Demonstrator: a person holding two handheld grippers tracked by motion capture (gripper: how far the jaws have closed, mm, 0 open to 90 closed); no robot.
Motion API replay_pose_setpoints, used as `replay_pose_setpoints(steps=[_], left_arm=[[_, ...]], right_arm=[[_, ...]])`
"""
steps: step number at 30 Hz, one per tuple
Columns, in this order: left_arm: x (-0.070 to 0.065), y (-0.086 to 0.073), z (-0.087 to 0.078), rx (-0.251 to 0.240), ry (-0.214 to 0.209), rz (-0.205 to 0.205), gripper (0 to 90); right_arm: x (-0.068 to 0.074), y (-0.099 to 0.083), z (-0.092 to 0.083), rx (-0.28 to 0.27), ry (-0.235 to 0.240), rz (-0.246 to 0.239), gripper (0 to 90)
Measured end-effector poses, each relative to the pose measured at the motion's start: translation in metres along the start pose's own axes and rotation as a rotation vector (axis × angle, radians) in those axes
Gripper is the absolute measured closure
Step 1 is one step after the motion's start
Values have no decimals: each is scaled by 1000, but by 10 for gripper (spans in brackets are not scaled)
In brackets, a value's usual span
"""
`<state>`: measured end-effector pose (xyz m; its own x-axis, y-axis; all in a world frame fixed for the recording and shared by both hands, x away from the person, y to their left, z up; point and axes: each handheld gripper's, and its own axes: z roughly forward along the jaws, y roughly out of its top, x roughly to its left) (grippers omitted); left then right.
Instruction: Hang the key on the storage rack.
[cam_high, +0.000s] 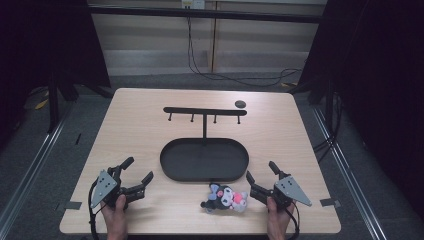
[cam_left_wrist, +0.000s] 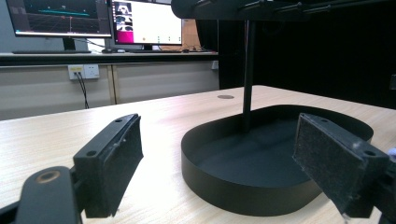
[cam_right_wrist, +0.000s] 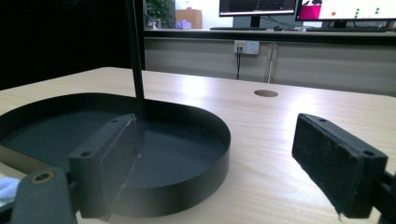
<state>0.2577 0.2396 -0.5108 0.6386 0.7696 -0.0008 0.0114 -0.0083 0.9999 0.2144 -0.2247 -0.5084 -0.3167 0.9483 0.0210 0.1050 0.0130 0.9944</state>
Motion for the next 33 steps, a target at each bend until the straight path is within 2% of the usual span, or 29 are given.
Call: replay_pose_setpoints(steps=[9,12,13,14,15,16,19,23,28,29,32,33], left_arm=[[0,0,0,1,0,0,153],[0,0,0,1,0,0,154],[0,0,0,1,0,0,154],[0,0,0,1,0,0,153],[0,0,0,1,0,0,154],[0,0,0,1,0,0,154],[0,0,0,1,0,0,154],[0,0,0,1,0,0,153],[0,0,0,1,0,0,153],[0,0,0,1,0,0,153],[0,0,0,1,0,0,153],[0,0,0,1,0,0,154]], right_arm=[[-2,1,1,19,45,3,140],[-2,2,3,68,58,14,178],[-2,2,3,68,58,14,178],[-2,4,7,117,80,24,181],[-2,4,7,117,80,24,181],[-1,5,11,169,103,25,188],[1,8,11,182,131,40,227],[2,13,9,208,165,32,291],[12,30,8,229,260,29,419],[12,30,8,229,260,29,419],[19,37,13,266,326,9,491],[19,37,13,266,326,9,491]])
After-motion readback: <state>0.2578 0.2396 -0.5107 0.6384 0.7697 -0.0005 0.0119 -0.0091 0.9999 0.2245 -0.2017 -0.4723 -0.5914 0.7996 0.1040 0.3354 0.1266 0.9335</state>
